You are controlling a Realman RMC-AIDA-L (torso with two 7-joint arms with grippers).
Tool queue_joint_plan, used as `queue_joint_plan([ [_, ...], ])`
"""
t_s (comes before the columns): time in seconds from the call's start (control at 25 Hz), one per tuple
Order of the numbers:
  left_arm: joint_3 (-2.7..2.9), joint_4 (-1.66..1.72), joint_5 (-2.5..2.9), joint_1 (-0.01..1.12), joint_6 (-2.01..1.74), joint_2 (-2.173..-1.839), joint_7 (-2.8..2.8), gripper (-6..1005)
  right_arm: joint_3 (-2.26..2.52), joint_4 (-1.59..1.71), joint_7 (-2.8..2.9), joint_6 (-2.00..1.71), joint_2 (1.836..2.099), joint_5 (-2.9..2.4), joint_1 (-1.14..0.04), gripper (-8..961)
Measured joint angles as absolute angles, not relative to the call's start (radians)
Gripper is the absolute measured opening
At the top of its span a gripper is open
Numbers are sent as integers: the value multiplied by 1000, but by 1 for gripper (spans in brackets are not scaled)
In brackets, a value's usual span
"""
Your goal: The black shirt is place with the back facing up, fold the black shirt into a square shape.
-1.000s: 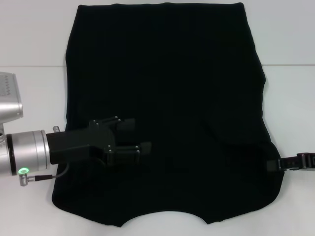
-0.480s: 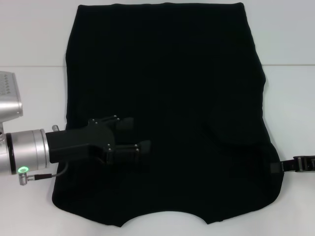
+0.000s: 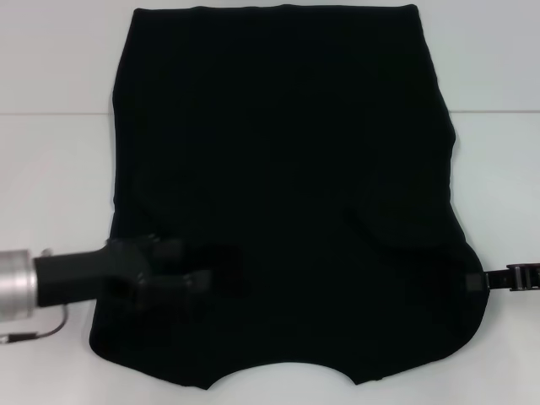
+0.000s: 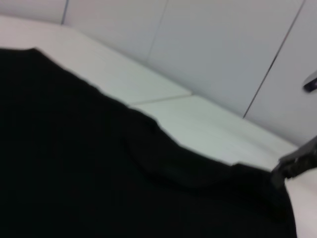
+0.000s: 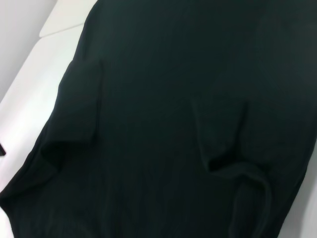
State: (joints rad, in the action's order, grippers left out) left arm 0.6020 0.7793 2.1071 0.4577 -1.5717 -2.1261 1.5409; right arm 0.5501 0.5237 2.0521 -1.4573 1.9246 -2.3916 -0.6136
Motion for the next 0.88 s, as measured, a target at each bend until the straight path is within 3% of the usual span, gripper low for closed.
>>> queue_joint_plan([
  [0.52, 555, 964, 2329, 388, -1563, -2139, 1465, 862, 507, 521, 2052, -1451, 1924, -2390, -630, 32],
  [0.88, 553, 965, 2397, 390, -1519, -2138, 1407, 859, 491, 515, 2042, -1449, 1941, -2354, -613, 31],
])
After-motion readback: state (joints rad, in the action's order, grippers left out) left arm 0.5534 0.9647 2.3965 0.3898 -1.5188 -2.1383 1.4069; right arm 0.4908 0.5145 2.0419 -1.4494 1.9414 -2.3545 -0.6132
